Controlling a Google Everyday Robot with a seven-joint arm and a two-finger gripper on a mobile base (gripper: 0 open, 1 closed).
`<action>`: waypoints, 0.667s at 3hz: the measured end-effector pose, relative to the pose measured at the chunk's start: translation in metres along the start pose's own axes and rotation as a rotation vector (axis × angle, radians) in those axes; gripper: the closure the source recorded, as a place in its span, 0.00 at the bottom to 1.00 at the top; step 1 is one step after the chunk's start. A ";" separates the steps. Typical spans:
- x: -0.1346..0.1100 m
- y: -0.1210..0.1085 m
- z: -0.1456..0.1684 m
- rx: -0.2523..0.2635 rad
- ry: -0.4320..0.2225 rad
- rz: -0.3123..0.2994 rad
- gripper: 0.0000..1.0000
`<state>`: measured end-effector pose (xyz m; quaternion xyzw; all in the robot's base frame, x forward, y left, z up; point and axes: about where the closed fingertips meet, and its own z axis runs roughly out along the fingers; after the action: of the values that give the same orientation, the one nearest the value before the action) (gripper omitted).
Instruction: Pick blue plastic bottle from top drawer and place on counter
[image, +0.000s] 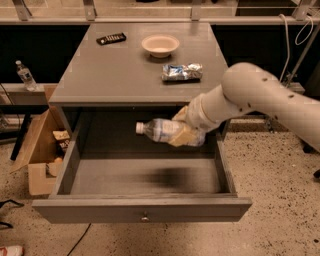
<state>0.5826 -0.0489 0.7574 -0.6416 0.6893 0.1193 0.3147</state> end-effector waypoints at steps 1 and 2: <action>-0.071 -0.045 -0.002 0.035 0.014 -0.003 1.00; -0.106 -0.070 -0.009 0.071 0.027 0.006 1.00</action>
Offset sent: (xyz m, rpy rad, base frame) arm 0.0882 0.0921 0.1270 -0.0311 -0.0795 -0.0976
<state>0.6445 0.0216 0.8438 -0.6294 0.6992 0.0871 0.3277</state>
